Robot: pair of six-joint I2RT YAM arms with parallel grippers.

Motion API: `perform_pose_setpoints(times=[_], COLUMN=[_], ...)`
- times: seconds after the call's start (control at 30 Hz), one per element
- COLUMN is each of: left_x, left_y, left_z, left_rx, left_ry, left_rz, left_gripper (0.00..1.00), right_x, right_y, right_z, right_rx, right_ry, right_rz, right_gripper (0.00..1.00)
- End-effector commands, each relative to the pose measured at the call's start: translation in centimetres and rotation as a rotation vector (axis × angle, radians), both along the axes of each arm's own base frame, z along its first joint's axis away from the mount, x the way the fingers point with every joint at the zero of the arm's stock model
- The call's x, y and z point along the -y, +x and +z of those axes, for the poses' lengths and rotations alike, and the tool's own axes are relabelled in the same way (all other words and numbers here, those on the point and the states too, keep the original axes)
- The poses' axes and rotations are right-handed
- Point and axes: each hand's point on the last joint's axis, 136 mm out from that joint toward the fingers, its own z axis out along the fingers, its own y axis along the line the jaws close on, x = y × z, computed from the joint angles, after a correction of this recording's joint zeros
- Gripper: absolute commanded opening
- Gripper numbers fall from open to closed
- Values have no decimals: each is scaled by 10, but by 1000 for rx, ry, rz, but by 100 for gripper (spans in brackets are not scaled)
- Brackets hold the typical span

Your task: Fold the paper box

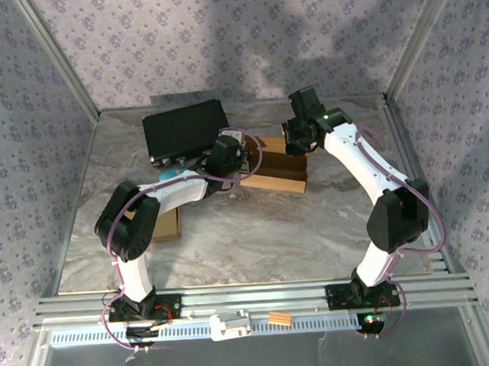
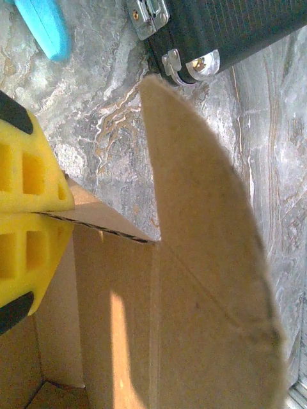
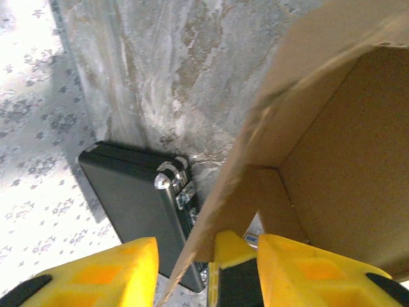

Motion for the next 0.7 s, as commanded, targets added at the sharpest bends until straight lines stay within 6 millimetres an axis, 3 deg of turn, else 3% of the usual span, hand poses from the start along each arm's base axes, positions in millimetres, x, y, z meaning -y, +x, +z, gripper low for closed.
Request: perform_pose_setpoints(times=[0.0, 0.23, 0.5, 0.6, 0.67], left_x=[-3, 0, 1, 0, -3], left_y=[-11, -14, -17, -21, -26], left_z=[-3, -1, 1, 3, 8], left_rx=[-24, -2, 18, 17, 13], left_ry=[14, 12, -4, -30, -49], left_rz=[4, -2, 1, 7, 14], left_gripper=[0, 0, 0, 8, 22], right_x=[4, 6, 3, 3, 3], right_y=[-4, -5, -18, -23, -27], right_z=[-19, -21, -32, -33, -35], right_rx=[-74, -82, -106, -107, -108], right_ry=[21, 35, 72, 81, 86], right_rz=[-24, -2, 26, 33, 42], right_gripper=[43, 30, 8, 1, 0])
